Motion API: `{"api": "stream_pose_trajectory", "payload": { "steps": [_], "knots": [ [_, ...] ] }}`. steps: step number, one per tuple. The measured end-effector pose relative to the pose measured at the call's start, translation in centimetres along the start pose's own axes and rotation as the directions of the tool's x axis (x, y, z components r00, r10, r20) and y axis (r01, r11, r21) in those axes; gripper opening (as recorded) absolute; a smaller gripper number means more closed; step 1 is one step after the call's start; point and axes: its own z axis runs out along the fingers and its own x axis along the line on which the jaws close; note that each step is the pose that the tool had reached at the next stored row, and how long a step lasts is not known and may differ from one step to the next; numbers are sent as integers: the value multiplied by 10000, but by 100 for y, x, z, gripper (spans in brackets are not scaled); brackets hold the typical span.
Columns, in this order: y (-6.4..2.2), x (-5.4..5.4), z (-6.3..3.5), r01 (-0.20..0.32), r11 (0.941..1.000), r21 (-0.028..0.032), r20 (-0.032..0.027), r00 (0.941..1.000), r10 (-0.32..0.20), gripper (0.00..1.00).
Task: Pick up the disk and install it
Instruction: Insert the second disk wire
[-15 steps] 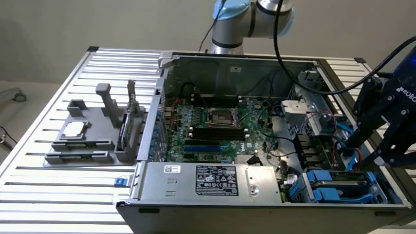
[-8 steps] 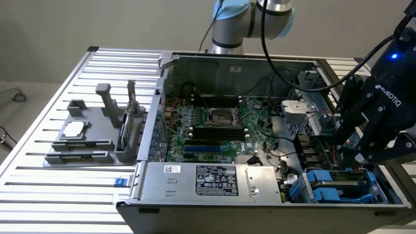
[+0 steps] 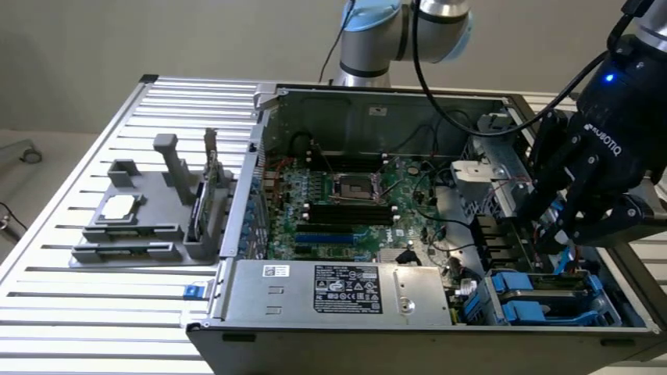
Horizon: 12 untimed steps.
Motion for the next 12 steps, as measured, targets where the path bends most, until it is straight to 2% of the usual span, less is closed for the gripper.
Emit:
{"api": "stream_pose_trajectory", "payload": {
  "steps": [12],
  "knots": [
    [86,16,60,-11,10000,-40,-1,10000,11,48]
  ]
}}
